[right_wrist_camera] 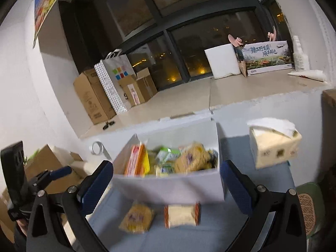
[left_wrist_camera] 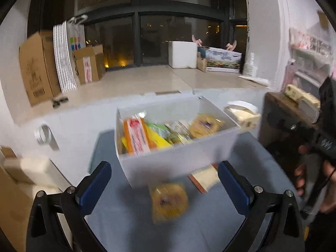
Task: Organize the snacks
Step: 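Withdraw both tools from the box back over the last snacks, then grasp the cream wrapped pastry with the right gripper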
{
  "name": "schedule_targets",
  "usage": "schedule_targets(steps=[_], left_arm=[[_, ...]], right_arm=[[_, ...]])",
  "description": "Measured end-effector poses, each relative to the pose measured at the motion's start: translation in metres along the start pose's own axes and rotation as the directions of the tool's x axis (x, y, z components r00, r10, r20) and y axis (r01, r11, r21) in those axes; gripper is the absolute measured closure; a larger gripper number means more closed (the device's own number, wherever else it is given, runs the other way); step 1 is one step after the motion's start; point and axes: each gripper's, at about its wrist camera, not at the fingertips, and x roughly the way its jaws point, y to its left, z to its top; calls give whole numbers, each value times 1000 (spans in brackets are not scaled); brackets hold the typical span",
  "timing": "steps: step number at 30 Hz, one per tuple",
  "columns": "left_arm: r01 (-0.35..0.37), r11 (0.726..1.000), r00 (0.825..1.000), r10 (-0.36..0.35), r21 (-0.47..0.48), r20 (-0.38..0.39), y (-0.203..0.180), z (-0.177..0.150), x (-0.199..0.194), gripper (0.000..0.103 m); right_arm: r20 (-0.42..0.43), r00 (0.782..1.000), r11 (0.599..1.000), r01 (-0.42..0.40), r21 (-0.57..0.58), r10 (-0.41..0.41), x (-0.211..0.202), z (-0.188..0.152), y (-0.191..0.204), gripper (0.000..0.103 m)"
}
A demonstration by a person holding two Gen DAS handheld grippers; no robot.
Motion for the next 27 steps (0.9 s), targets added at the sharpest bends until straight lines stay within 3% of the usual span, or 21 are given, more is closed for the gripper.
schedule_targets(steps=[5, 9, 12, 19, 27], left_arm=[[29, 997, 1000, -29, -72, 8, 2, -40, -29, 0], [116, 984, 993, -115, -133, 13, 5, -69, -43, 0], [70, 992, 998, -70, -109, 5, 3, -83, -48, 0], [38, 993, 999, -40, -109, -16, 6, -101, -48, 0], [17, 993, 999, -20, -113, -30, 8, -105, -39, 0]], right_arm=[[-63, 997, 999, 31, -5, -32, -15, -51, 5, 0], [-152, 983, 995, 99, -33, -102, 2, -82, 8, 0], [-241, 965, 994, 97, -43, -104, 23, -99, 11, 0], [-329, 934, 988, 111, -105, -139, 68, -104, 21, 0], [-450, 857, 964, 175, -200, -249, 148, -97, 19, 0]])
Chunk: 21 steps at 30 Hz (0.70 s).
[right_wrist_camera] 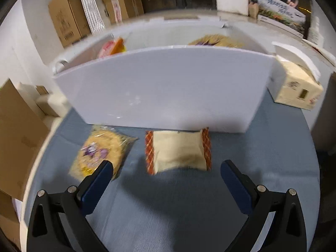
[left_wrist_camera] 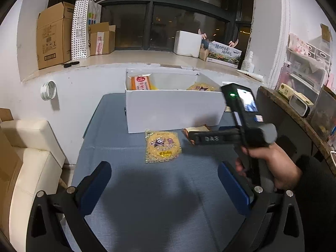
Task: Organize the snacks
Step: 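Grasp the cream wrapped pastry with the right gripper, then grasp the round yellow cookie pack with the left gripper while the right gripper holds the pastry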
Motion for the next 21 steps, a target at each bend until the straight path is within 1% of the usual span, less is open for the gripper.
schedule_targets(steps=[2, 6, 8, 9, 10, 11, 12, 15, 17, 18, 21], left_arm=[[1, 1000, 1000, -1, -3, -12, 1, -1, 3, 0], [-5, 1000, 1000, 4, -17, -21, 5, -3, 7, 0], [-9, 1000, 1000, 9, -24, -26, 6, -3, 9, 0], [-10, 1000, 1000, 9, -26, -28, 7, -4, 11, 0], [-10, 1000, 999, 9, -28, -32, 8, -4, 12, 0], [-12, 1000, 999, 11, -29, -35, 8, -4, 14, 0], [-15, 999, 999, 14, -28, -35, 8, -4, 15, 0], [-27, 999, 999, 25, -26, -46, 7, -4, 22, 0], [-36, 999, 998, 35, -19, -58, 6, -3, 30, 0], [-40, 999, 997, 39, -14, -65, 6, -3, 34, 0], [-49, 999, 995, 48, -3, -84, 3, 1, 49, 0]], right_arm=[[-6, 1000, 1000, 29, 1, -29, 9, 5, 0, 0], [-40, 998, 999, 39, 13, -38, 24, 9, -2, 0], [-83, 995, 999, 54, -1, -53, 33, 6, 0, 0], [-77, 995, 998, 63, -16, -64, 34, 5, 1, 0], [-63, 995, 996, 80, -46, -83, 33, 2, 5, 3], [-51, 995, 994, 87, -59, -90, 31, 0, 5, 9], [-38, 995, 995, 85, -58, -87, 28, -1, 5, 22], [-25, 997, 996, 68, -52, -69, 18, 0, 3, 39], [17, 997, 994, 80, -74, -79, 5, -2, 6, 40], [41, 997, 996, 66, -65, -64, -5, -6, 4, 41], [74, 997, 999, 14, -29, -11, -31, -16, -3, 41]])
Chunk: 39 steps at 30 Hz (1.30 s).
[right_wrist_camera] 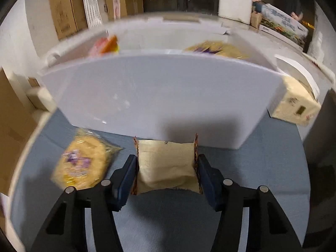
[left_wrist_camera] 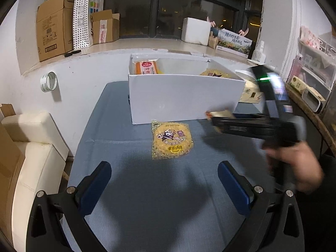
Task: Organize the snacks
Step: 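Grasp the round yellow cookie pack with the left gripper while the right gripper holds the pastry, then carry both held packs into the white box and open both grippers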
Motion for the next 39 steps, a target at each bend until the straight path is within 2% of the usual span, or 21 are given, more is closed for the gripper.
schedule_targets(steps=[7, 8, 10, 12, 15, 18, 22, 24, 26, 31, 35, 39], left_arm=[[0, 1000, 998, 2, 29, -70, -15, 22, 49, 0], [-7, 999, 996, 10, 34, -86, -18, 25, 59, 0], [-32, 998, 992, 38, 50, -116, -24, 30, 81, 0], [-66, 996, 987, 74, 55, -144, -27, 34, 104, 0], [-93, 995, 978, 100, 49, -185, -26, 37, 131, 0], [-125, 988, 969, 141, 88, -203, -30, 35, 146, 0], [-121, 989, 964, 139, 88, -227, -31, 32, 155, 3], [-82, 995, 970, 94, 64, -224, -29, 32, 149, 23], [-123, 988, 968, 139, 89, -210, -31, 32, 143, 23], [-57, 997, 985, 63, 42, -161, -26, 34, 106, 23], [-17, 1000, 998, 19, 24, -67, -26, 42, 56, 23], [7, 1000, 1000, -8, 21, 25, -22, 68, 13, 23]], right_arm=[[117, 989, 994, -96, 43, 91, -85, -30, -19, 41], [122, 988, 994, -99, 45, 93, -90, -32, -22, 41], [142, 989, 998, -53, 43, 46, -102, -39, -28, 41], [157, 986, 996, -57, 62, 47, -113, -47, -34, 41], [169, 984, 993, -69, 93, 52, -120, -56, -44, 41], [163, 985, 992, -70, 108, 52, -118, -64, -49, 41], [151, 986, 989, -83, 121, 64, -111, -68, -49, 41], [149, 987, 990, -81, 115, 63, -111, -69, -47, 41], [149, 986, 990, -87, 112, 69, -111, -70, -45, 41], [145, 986, 988, -102, 114, 85, -108, -70, -42, 41], [151, 983, 986, -120, 111, 103, -109, -64, -39, 41], [182, 975, 983, -149, 105, 128, -115, -44, -35, 41]])
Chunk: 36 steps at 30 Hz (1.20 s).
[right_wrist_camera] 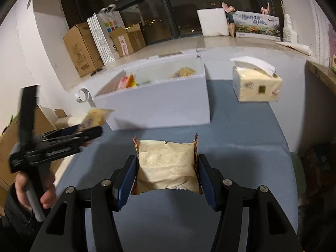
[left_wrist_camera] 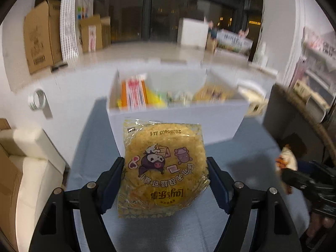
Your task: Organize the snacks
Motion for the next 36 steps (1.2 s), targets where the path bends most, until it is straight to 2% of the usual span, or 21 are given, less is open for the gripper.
schedule_targets(steps=[3, 5, 8, 10, 13, 20, 21, 22, 23, 24, 25, 27, 30, 33, 36], left_arm=[[21, 1000, 998, -21, -1, 58, 10, 30, -13, 23], [-2, 1000, 996, 1, 7, 87, 12, 47, -15, 23], [0, 1000, 995, -2, 12, 99, 16, 73, -4, 23], [-21, 1000, 994, 19, 21, 106, 19, 93, 5, 23], [-21, 999, 994, 17, 32, 104, 19, 120, 29, 23], [-46, 996, 997, 41, 71, 67, 13, 162, 88, 22], [-29, 996, 998, 24, 79, 63, 13, 167, 97, 19], [-30, 996, 998, 25, 86, 60, 12, 169, 102, 12], [-43, 995, 998, 38, 91, 46, 12, 171, 110, 0], [-48, 995, 998, 45, 92, 32, 13, 171, 116, 0], [-44, 995, 999, 44, 92, 8, 14, 170, 123, 0], [-42, 995, 999, 43, 92, -4, 15, 163, 127, 0], [-52, 995, 998, 53, 85, -14, 17, 152, 127, 0], [-46, 994, 999, 47, 99, -3, 12, 145, 120, 0], [-60, 992, 998, 56, 114, 37, 5, 141, 105, 0]], right_arm=[[39, 999, 1000, -23, -16, 24, -5, 26, 7, 41], [69, 997, 999, -23, -40, 26, -5, 48, 13, 41], [71, 995, 997, -61, -37, 64, 9, 87, 14, 41], [72, 996, 997, -58, -41, 61, 24, 111, 15, 41], [64, 997, 998, -48, -39, 50, 52, 146, 11, 41], [14, 1000, 998, -23, 60, 22, 116, 204, -22, 41], [14, 1000, 997, -18, 68, 18, 123, 209, -27, 35], [9, 1000, 996, -19, 86, 19, 129, 214, -33, 29], [-6, 1000, 993, -14, 114, 15, 136, 218, -39, 11], [-24, 1000, 990, -6, 140, 10, 141, 219, -43, 1], [-40, 999, 986, -13, 167, 20, 145, 218, -49, 0], [-17, 999, 981, -39, 188, 43, 143, 213, -55, 0], [-10, 1000, 980, -21, 198, 24, 140, 204, -59, 0], [-1, 998, 973, -62, 224, 64, 136, 196, -62, 0], [3, 998, 969, -61, 239, 62, 131, 192, -61, 0]])
